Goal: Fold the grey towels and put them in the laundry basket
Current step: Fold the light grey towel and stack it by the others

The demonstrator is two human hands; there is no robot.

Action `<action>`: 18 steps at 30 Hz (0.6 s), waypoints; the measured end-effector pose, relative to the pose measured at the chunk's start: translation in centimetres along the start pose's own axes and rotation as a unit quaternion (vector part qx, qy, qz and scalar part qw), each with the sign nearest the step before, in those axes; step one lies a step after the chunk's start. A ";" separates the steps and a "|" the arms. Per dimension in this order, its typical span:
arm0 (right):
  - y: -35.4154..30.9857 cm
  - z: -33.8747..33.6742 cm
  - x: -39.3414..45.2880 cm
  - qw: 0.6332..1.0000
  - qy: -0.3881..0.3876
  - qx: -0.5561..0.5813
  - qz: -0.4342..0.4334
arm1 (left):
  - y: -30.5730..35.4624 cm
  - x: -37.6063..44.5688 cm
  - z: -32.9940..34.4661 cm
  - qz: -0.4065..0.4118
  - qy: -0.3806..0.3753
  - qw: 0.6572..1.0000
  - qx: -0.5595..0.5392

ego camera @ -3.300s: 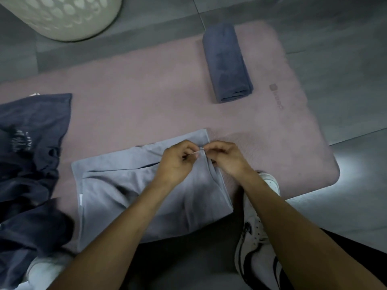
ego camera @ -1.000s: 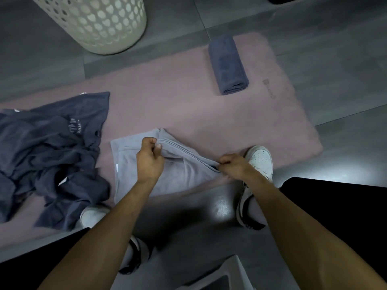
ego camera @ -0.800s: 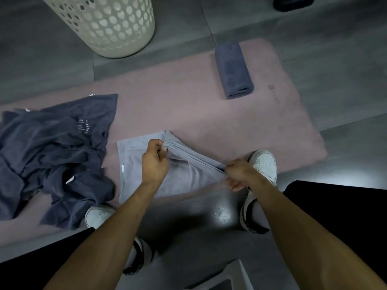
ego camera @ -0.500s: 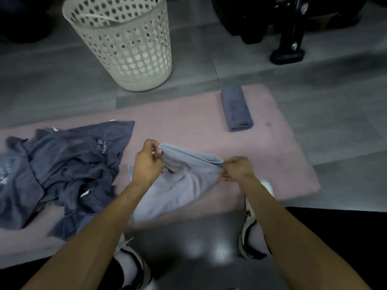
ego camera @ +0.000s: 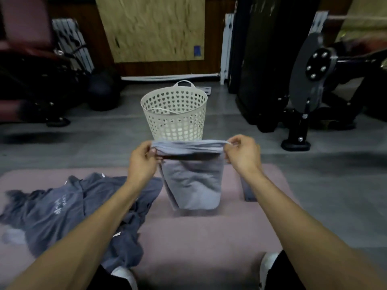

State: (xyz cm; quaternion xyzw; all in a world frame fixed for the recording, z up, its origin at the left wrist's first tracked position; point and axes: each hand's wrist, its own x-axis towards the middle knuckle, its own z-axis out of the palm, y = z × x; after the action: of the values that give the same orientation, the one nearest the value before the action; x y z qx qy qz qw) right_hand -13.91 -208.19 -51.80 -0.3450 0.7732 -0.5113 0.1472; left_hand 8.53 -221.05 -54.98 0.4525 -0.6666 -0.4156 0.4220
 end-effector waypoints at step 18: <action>2.3 -0.8 -0.9 0.980 -0.071 0.021 0.184 | -0.1 -1.5 2.5 -0.091 -0.146 0.985 0.015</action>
State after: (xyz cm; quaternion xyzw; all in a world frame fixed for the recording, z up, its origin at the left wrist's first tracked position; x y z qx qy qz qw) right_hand -14.63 -206.47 -53.64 -0.2292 0.8001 -0.4659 0.3004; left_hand 6.56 -219.23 -56.07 0.4524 -0.6832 -0.5036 0.2737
